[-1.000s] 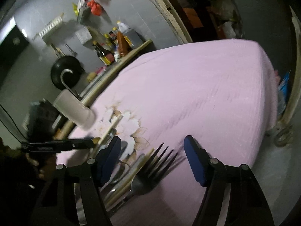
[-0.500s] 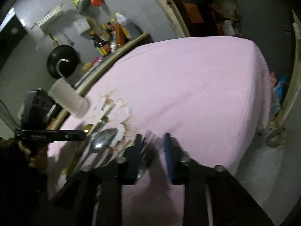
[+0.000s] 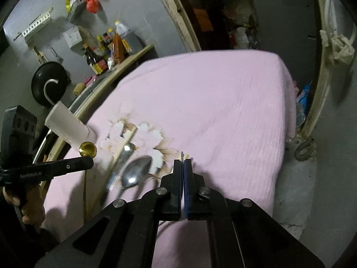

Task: Organize utensils
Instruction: 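Grasp the gold spoon with the left tool while the right tool grasps a silver fork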

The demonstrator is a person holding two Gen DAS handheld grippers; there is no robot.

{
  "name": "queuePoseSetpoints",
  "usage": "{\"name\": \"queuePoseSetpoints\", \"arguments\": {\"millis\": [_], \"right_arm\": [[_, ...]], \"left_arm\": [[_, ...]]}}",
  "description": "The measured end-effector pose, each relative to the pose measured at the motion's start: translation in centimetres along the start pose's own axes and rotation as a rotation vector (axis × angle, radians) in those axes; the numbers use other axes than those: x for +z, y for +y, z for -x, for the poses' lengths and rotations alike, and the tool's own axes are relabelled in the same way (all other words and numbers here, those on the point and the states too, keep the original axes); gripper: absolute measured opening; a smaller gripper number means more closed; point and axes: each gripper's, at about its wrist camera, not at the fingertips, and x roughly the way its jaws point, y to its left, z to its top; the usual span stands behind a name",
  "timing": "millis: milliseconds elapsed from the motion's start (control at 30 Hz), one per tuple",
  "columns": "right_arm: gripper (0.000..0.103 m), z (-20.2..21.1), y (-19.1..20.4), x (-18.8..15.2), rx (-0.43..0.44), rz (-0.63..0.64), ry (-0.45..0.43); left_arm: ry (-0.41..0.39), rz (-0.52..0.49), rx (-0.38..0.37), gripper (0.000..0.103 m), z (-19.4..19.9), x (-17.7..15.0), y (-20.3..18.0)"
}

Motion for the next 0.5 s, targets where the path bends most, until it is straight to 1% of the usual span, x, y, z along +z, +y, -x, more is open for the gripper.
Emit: {"name": "queuePoseSetpoints", "arguments": {"millis": [100, 200, 400, 500], "right_arm": [[0.002, 2.3, 0.5, -0.3, -0.029, -0.032, -0.056], [0.002, 5.3, 1.8, -0.8, -0.083, -0.055, -0.142], [0.002, 11.1, 5.2, -2.5, -0.203, -0.147, -0.323], [0.002, 13.2, 7.4, -3.2, -0.257, -0.158, -0.379]], "left_arm": [[-0.031, -0.05, 0.004, 0.003, 1.5, 0.0, -1.2], [-0.069, -0.088, 0.013, 0.003, 3.3, -0.3, -1.7], [-0.173, -0.191, 0.024, 0.003, 7.8, -0.6, -3.5], [-0.226, -0.241, 0.019, 0.003, 10.0, -0.4, -4.2]]}}
